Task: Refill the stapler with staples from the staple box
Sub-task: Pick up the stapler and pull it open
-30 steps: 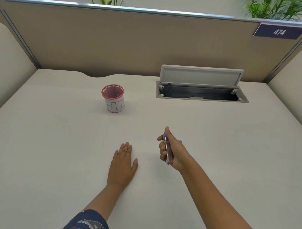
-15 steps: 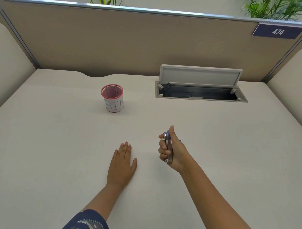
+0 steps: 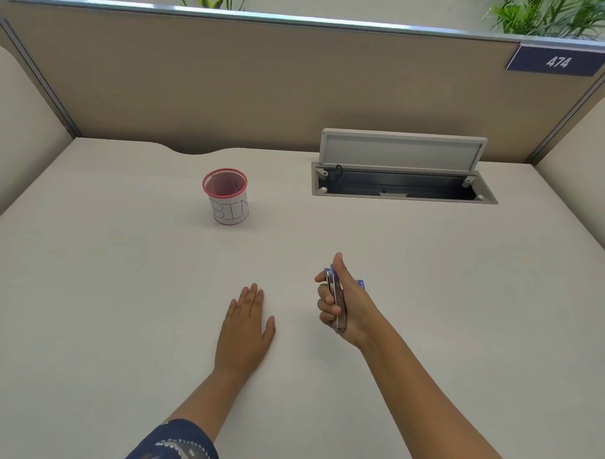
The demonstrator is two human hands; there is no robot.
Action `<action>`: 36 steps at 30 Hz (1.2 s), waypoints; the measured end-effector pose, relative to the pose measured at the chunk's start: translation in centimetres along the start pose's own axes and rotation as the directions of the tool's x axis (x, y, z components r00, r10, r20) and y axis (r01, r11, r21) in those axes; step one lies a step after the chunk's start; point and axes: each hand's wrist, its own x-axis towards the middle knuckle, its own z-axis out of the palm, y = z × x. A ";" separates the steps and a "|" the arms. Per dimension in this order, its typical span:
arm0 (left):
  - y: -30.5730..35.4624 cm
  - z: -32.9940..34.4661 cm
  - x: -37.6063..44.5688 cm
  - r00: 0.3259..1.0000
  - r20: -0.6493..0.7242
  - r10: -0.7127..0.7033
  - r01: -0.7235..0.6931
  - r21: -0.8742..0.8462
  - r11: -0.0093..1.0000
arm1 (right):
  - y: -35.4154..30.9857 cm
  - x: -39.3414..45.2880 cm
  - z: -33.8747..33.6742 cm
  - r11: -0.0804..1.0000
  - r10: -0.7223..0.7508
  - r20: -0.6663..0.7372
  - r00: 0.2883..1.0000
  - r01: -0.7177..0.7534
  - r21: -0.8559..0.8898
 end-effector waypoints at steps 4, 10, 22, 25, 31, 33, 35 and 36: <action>0.1 -0.1 0.0 1.000 0.014 0.001 -0.001 0.013 1.000 | 0.0 0.0 0.1 1.000 -0.009 -0.014 1.000 0.009 -0.022; 0.1 -0.2 0.0 1.000 0.020 0.000 0.000 0.019 1.000 | 0.2 -0.2 0.4 0.997 -0.012 -0.047 0.999 0.008 -0.081; 8.2 -4.9 1.7 0.933 0.197 -0.300 0.345 -0.722 0.600 | 0.6 0.6 1.2 0.971 -0.057 -0.154 0.986 0.019 -0.239; 11.6 -6.5 2.1 0.891 0.329 -0.314 0.420 -0.859 0.293 | 1.3 1.0 1.2 0.960 -0.102 -0.175 0.979 0.051 -0.274; 13.9 -5.9 2.5 0.874 0.312 -0.372 0.407 -0.890 0.208 | 3.4 1.5 0.7 0.905 -0.294 -0.229 0.928 0.193 -0.379; 13.9 -5.4 2.4 0.869 0.305 -0.389 0.413 -0.881 0.231 | 3.8 1.5 0.6 0.911 -0.313 -0.244 0.918 0.217 -0.351; 14.0 -4.9 2.2 0.866 0.294 -0.404 0.423 -0.861 0.280 | 4.2 1.7 0.6 0.905 -0.356 -0.263 0.897 0.261 -0.336; 14.0 -4.7 2.1 0.867 0.283 -0.409 0.420 -0.857 0.298 | 4.4 1.9 0.7 0.907 -0.363 -0.275 0.890 0.271 -0.322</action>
